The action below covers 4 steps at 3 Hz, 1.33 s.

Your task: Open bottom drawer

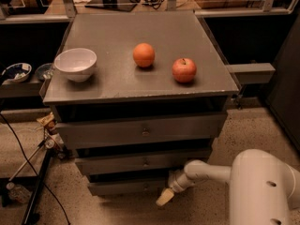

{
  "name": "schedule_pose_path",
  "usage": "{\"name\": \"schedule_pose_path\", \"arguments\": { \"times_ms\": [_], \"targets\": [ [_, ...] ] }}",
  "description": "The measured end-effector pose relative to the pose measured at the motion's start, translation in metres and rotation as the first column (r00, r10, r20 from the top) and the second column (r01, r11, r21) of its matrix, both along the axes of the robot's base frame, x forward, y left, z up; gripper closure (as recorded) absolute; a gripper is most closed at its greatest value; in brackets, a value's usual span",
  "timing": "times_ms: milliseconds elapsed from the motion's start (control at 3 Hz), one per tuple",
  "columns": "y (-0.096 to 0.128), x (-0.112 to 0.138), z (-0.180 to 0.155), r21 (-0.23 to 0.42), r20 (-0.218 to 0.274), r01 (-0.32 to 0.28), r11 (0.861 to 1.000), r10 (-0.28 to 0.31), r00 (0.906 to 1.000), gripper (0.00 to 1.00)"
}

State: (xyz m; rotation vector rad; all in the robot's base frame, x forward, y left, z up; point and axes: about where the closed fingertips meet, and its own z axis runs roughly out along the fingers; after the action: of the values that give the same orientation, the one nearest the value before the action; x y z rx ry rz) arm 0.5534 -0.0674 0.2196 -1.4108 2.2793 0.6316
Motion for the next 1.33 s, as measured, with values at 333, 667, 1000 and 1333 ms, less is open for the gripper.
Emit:
{"name": "schedule_pose_path", "arguments": {
  "times_ms": [333,667,1000,1333],
  "targets": [
    [-0.002,0.018,-0.001,0.007,0.020,0.014,1.000,-0.015,0.9997,0.00],
    [0.000,0.016,-0.009,0.010,0.002,0.001,1.000,-0.001,1.0000,0.00],
    [0.003,0.015,-0.013,0.010,-0.005,-0.008,1.000,0.008,1.0000,0.00],
    [0.005,0.011,-0.016,0.013,-0.011,-0.022,1.000,0.022,0.9997,0.00]
  ]
}}
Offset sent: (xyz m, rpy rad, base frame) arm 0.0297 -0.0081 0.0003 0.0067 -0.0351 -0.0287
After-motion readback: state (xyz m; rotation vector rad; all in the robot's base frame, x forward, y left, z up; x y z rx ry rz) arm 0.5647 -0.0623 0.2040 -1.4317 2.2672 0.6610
